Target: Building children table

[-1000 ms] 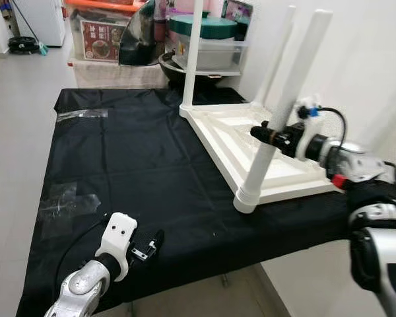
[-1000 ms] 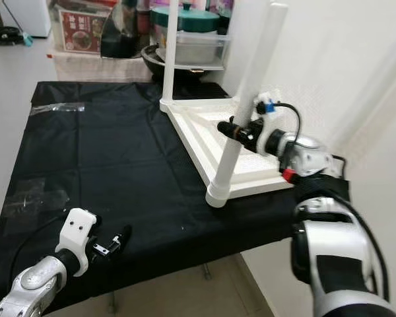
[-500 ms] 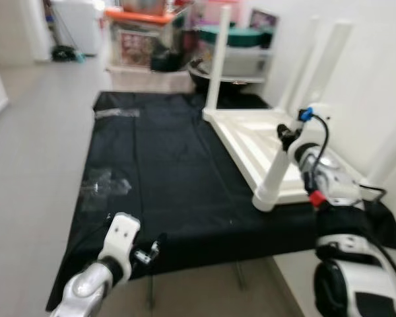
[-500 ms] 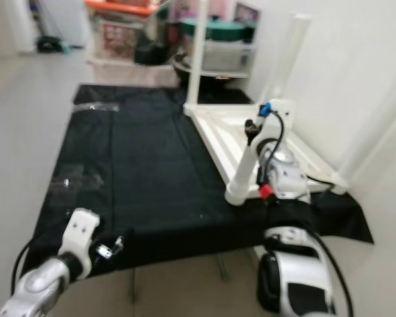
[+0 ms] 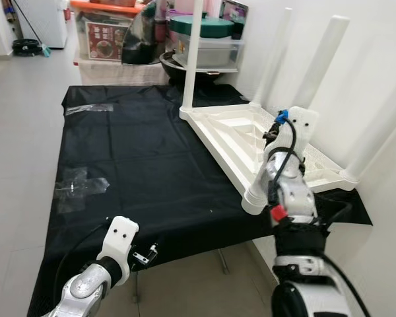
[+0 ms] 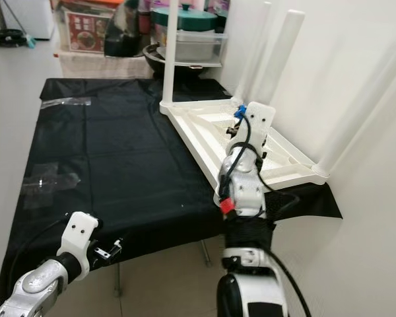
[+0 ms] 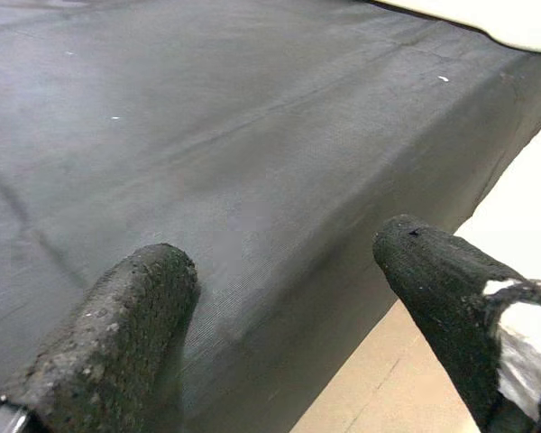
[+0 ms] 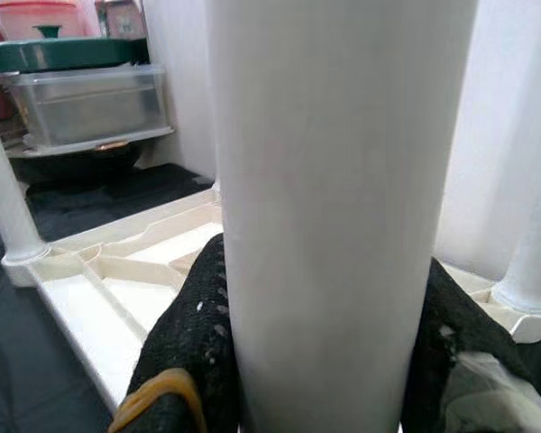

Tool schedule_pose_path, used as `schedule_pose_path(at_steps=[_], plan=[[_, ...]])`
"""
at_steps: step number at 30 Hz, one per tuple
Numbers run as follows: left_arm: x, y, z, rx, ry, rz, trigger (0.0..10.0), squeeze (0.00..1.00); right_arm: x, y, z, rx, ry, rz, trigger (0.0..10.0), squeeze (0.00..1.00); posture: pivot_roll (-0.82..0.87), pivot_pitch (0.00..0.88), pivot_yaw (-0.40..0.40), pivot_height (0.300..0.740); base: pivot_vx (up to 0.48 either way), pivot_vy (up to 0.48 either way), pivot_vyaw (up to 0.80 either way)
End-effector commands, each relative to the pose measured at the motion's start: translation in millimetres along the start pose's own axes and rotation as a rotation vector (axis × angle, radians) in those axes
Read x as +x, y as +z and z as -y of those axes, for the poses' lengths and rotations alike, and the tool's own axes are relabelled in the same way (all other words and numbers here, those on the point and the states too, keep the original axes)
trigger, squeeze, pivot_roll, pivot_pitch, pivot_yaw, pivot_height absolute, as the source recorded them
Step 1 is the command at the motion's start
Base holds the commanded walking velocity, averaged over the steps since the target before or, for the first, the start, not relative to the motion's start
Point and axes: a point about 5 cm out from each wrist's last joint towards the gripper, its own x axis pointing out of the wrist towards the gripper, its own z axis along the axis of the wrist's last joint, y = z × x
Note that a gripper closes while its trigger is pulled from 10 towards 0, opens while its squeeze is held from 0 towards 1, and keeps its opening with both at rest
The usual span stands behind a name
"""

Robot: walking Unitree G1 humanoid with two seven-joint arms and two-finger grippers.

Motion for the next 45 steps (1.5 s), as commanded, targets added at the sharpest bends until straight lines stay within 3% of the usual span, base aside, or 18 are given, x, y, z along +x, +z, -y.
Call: schedule_pose_path(at_steps=[1,15,24,28,45], plan=[[0.4,-2.2,3.7,-0.001,-0.006,-0.010,10.0,0.00,-2.4,18.3,3.2,0.017,-0.044,0.126,0.0,0.00,0.05,0.000,-0.157,0.740,0.000,0.000,0.00],[0.5,-1.4,3.0,-0.005,0.006,-0.008,10.0,0.00,-18.2,15.6,-6.7,0.115,-0.011,0.250,0.0,0.00,0.07,0.000,-0.163,0.740,0.000,0.000,0.00],[0.1,-1.6,2.9,-0.004,0.008,-0.009,10.0,0.00,-19.4,6.7,-11.2,0.102,0.028,0.223,0.0,0.00,0.08,0.000,-0.165,0.740,0.000,0.000,0.00],[0.4,-2.1,2.7,0.000,0.003,-0.010,10.0,0.00,-12.1,8.9,-11.9,0.067,0.066,0.176,0.0,0.00,0.06,0.000,-0.164,0.740,0.000,0.000,0.00],[3.2,-1.5,4.4,0.001,-0.004,-0.005,10.0,0.00,6.0,35.0,-6.0,0.024,0.120,0.186,0.0,0.00,0.05,0.000,-0.164,0.740,0.000,0.000,0.00]])
